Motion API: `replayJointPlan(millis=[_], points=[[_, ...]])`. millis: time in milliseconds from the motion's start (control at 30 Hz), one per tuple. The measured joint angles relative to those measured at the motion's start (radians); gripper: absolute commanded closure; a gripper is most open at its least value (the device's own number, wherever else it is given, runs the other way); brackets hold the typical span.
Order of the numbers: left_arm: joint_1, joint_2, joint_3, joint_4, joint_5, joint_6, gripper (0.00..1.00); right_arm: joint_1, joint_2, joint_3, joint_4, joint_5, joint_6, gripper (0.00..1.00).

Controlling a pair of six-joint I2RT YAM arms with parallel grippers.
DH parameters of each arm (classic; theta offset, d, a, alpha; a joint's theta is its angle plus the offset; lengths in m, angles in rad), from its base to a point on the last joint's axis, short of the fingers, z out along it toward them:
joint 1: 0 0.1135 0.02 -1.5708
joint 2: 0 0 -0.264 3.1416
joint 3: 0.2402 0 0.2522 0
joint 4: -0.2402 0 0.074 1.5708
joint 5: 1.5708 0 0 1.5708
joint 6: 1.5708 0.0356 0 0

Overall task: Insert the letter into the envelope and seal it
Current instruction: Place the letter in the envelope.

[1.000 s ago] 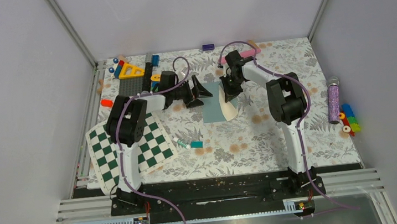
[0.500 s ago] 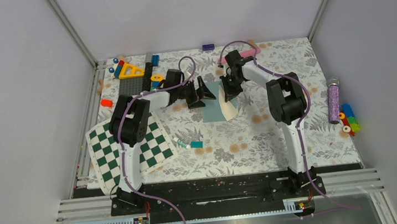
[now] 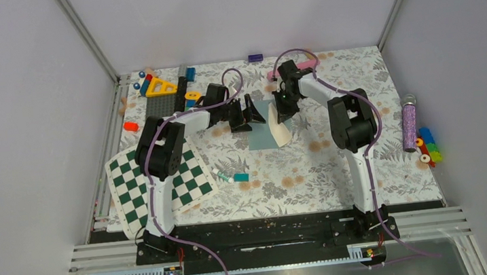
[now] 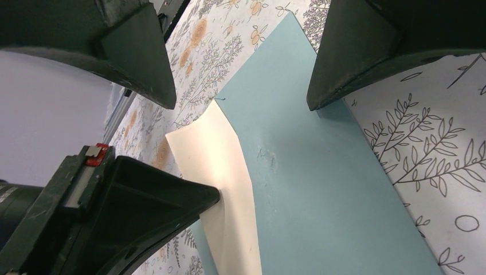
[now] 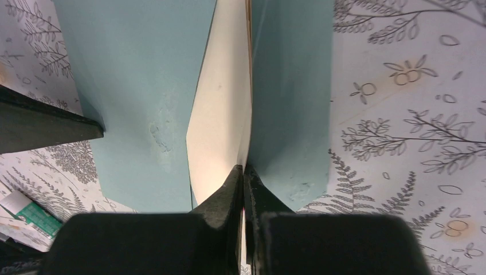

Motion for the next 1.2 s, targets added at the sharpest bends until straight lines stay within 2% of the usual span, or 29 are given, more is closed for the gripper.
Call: replayJointPlan(millis=[467, 1200], points=[[0.000, 0.000, 0.000, 0.000, 0.000, 0.003, 0.10, -0.029, 0.028, 0.066, -0.022, 0.008, 0.050, 1.00], [0.000, 0.000, 0.000, 0.001, 0.001, 0.000, 0.10, -0.001, 0.016, 0.025, 0.035, 0.060, 0.121, 1.00]])
